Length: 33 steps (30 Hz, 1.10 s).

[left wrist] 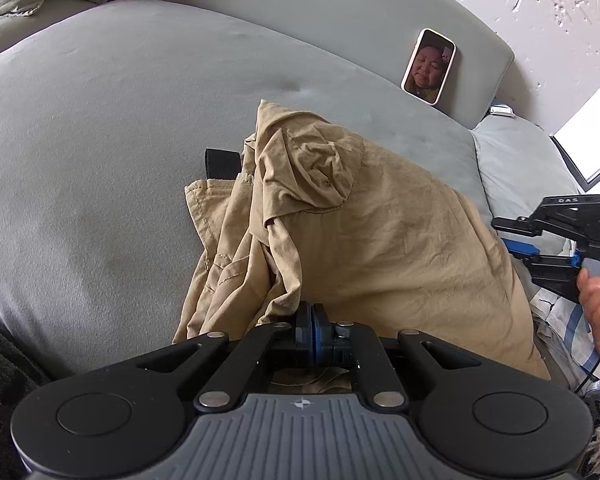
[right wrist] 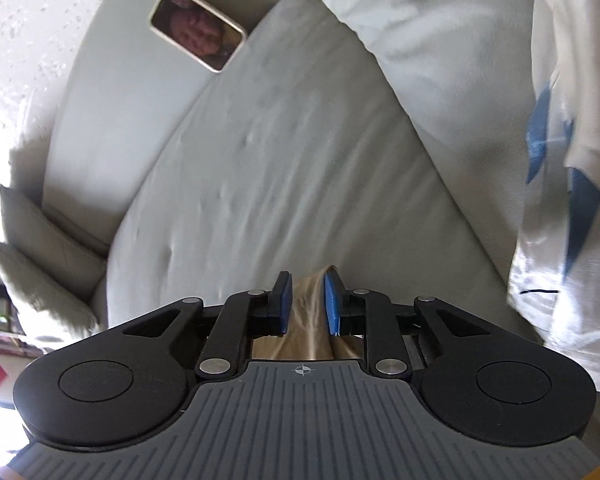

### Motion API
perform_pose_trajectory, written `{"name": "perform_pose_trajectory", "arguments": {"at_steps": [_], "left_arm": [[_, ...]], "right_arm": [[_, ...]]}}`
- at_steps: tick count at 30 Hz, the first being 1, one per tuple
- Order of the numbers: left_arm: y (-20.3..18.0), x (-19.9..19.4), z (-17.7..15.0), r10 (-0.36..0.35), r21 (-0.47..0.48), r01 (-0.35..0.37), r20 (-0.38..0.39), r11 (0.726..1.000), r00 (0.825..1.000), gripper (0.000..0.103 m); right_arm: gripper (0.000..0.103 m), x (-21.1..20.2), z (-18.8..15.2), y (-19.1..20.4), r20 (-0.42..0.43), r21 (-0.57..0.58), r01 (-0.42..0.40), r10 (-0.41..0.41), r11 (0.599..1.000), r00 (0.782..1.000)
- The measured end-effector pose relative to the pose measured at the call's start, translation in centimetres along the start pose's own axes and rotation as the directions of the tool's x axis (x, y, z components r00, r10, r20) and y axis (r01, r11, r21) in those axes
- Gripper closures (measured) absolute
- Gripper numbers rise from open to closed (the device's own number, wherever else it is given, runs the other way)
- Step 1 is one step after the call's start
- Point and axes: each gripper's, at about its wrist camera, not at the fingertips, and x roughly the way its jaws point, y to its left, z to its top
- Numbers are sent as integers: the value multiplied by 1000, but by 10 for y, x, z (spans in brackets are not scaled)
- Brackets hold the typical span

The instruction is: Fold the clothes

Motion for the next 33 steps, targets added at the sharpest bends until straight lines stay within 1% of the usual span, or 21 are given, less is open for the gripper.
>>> {"name": "perform_pose_trajectory", "arguments": {"at_steps": [1,2,4,8,9,11,12,14,16,17,18,19,21,23,24,25,27,29,30,31,33], "left_arm": [[0,0,0,0,-1,0,0,1000,1000,93],[0,0,0,0,-2,0,0,1000,1000,93],[0,0,-1,-1,-4,1,0,1000,1000,93],[1,1,-1,-4,-6,4,-1,1000,1000,93],[1,1,-1,-5,-6,5,-1,1000,1000,93],[2,1,-1,-5,-4,5,0,1000,1000,93],[2,1,-1,-4,-3,4,0,1000,1000,93],[1,1,-1,-1,-3,1,0,1000,1000,93],[1,1,-1,3,-1,-3,0,1000,1000,93],[0,1,-1,4,-1,-4,-1,1000,1000,93],[0,0,-1,5,-1,-5,0,1000,1000,93],[0,0,0,6,-1,-6,-1,1000,1000,93],[0,0,0,8,-4,-8,-2,1000,1000,93],[0,0,0,9,-4,-9,-2,1000,1000,93],[0,0,0,8,-4,-8,-2,1000,1000,93],[1,0,0,7,-5,-7,-3,1000,1000,93],[2,1,1,2,-10,-2,-4,1000,1000,93],[3,1,1,-1,-14,1,-4,1000,1000,93],[3,1,1,-3,-14,3,-4,1000,1000,93],[3,2,0,-4,-15,4,-4,1000,1000,93],[3,2,1,-3,-12,3,-4,1000,1000,93]], "right_arm": [[83,4,1,-2,-2,17,-3,3,1000,1000],[99,8,2,-2,3,23,-3,3,1000,1000],[102,9,0,-2,30,10,-8,8,1000,1000],[103,-7,-15,-2,124,-82,20,-10,996,992],[103,-10,-19,-3,150,-100,62,-46,993,988],[103,-17,-23,-6,226,-141,210,-175,968,958],[103,-19,-23,-10,219,-145,229,-195,963,956],[103,-25,-22,-15,215,-146,206,-172,968,961],[101,-30,-24,-6,222,-185,153,-110,971,969],[93,-31,-25,1,220,-211,120,-72,970,973],[90,-32,-26,9,216,-242,89,-36,966,976],[90,-30,-30,20,208,-291,70,-9,954,978],[80,-20,-42,42,178,-372,33,36,928,983],[79,-7,-52,62,135,-432,-11,77,902,988],[82,2,-56,66,105,-432,-28,81,902,991],[84,12,-55,65,86,-407,-14,53,913,995],[103,31,-46,51,100,-318,93,-64,944,993],[103,27,-36,30,213,-249,219,-167,943,963],[99,21,-33,25,252,-237,289,-229,927,940],[99,14,-31,21,284,-229,345,-277,910,918],[94,-4,-32,21,307,-266,358,-274,895,912]]}}
